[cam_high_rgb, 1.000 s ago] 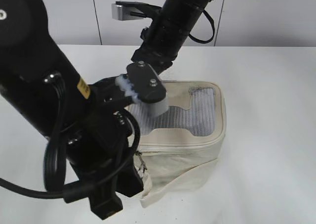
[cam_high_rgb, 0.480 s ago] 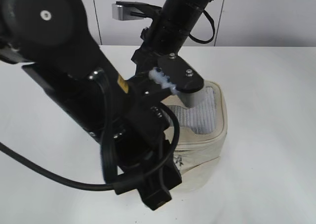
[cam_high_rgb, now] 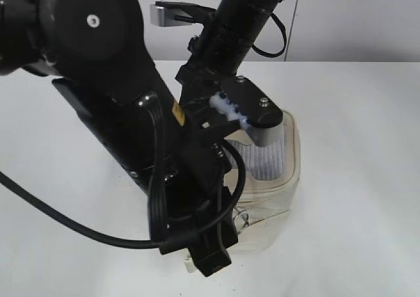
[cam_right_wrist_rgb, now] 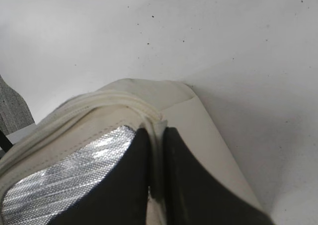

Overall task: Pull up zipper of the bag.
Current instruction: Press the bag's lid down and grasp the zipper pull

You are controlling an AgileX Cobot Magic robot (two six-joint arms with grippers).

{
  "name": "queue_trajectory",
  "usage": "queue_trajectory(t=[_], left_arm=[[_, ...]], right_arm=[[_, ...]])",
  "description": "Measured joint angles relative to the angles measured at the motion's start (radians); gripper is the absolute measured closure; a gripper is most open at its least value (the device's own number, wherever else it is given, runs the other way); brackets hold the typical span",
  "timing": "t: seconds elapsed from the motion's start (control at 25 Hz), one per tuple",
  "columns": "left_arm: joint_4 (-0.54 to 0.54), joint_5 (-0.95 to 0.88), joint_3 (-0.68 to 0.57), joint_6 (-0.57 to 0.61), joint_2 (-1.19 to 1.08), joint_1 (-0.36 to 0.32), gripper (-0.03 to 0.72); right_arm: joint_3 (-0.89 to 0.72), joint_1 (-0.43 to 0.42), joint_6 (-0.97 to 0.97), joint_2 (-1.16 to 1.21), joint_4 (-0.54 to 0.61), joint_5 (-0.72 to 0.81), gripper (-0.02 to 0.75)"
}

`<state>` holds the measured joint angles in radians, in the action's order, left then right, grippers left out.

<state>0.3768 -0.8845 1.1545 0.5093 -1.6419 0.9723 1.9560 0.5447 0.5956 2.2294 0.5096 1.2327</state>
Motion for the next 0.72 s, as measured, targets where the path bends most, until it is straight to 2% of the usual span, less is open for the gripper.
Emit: queue_trajectory(t=[0.24, 0.36, 0.48, 0.56, 0.64, 0.72], left_arm=[[-0.054, -0.04, 0.003, -0.059, 0.0, 0.001, 0.684], [-0.055, -0.056, 0.004, -0.082, 0.013, 0.001, 0.621], [-0.06, -0.057, 0.004, -0.091, 0.046, 0.001, 0.497], [-0.077, -0.053, 0.004, -0.092, 0.074, 0.001, 0.416], [-0.105, -0.047, 0.004, -0.093, 0.102, 0.001, 0.37], [-0.127, -0.044, 0.006, -0.102, 0.123, -0.003, 0.354]], right_arm=[[0.0, 0.0, -0.001, 0.0, -0.001, 0.0, 0.685], [0.0, 0.0, -0.007, 0.0, -0.002, -0.001, 0.661], [0.0, 0.0, -0.022, 0.0, -0.002, -0.004, 0.552], [0.001, -0.003, -0.029, 0.0, -0.007, -0.008, 0.443], [0.001, -0.007, -0.04, 0.0, -0.011, -0.009, 0.369], [0.001, -0.008, -0.056, 0.0, -0.017, -0.009, 0.341]])
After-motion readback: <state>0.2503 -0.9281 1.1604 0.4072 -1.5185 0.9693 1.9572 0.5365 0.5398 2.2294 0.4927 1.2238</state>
